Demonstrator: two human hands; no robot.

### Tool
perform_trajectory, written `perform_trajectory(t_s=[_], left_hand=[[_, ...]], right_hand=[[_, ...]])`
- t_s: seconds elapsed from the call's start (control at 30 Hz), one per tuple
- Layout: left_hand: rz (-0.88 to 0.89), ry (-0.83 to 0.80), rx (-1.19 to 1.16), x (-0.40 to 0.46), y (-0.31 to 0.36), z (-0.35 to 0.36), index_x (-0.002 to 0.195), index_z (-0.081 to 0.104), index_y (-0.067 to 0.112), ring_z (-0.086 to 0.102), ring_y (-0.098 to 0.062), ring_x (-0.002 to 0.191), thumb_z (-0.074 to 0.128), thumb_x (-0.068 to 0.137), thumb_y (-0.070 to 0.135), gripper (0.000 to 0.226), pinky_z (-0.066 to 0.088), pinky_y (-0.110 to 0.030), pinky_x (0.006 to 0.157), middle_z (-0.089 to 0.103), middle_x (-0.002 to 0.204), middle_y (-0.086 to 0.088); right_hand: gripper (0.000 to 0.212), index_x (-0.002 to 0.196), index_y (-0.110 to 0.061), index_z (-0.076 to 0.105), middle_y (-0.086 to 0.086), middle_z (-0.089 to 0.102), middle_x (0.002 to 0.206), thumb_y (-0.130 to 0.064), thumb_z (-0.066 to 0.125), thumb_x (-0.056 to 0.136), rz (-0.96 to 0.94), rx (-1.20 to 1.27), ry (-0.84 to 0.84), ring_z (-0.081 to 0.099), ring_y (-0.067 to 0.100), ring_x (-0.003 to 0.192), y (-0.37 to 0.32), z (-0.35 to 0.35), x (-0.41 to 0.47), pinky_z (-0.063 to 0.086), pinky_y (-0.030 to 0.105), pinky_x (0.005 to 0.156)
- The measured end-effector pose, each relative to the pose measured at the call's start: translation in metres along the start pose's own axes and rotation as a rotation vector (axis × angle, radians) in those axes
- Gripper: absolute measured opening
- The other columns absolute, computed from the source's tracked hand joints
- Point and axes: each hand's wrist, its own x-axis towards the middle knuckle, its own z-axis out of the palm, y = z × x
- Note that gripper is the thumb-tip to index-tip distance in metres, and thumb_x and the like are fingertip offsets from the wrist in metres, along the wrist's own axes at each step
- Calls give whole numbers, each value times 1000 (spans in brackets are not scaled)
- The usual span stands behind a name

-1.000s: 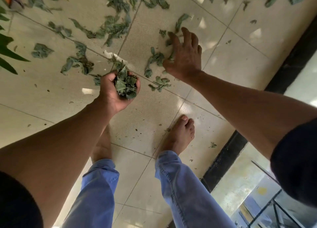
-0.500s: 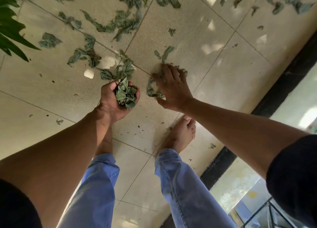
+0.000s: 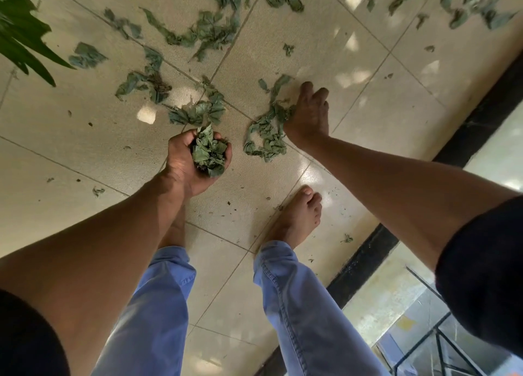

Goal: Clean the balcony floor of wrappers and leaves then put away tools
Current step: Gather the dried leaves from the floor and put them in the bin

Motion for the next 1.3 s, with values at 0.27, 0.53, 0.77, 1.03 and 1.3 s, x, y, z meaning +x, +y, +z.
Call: perform_trajectory(t_s=[0.27,0.53,0.77,1.03,1.3], left_hand=[[3,-29,33,-6,-3,5,81,65,6,64,-26,83,49,91,23,26,59,-32,75,64,86,-8],[21,-34,25,-11,-2,-9,82,65,10,64,-26,84,46,93,23,26,58,-33,77,66,84,-5],[13,4,-12,-15,-7,-22,84,65,10,63,-26,84,46,95,24,26,59,-33,73,66,83,-6],[-7,40,-8,-21,-8,-30,87,64,8,62,-24,83,46,95,25,25,60,-33,69,64,86,-7],[-1,52,-36,-19,-3,-32,85,63,10,65,-23,74,45,98,25,27,60,-33,68,64,82,-5]], right_hand=[[106,151,-23,30,21,25,158,-19,86,62,-414,-339,45,29,43,143,-10,-3,-3,47,54,103],[93,148,-9,37,20,42,143,-31,83,70,-485,-283,25,45,36,126,13,24,-42,55,52,93],[119,157,-31,14,13,22,155,-79,70,63,-162,-295,-7,32,39,133,-10,48,-71,49,55,86],[82,149,-23,34,14,33,141,-14,77,80,-141,-138,22,42,29,119,-41,64,-83,61,37,73],[115,157,-37,14,16,8,165,-20,86,69,-371,-494,-25,23,47,144,-33,55,-91,50,63,93]])
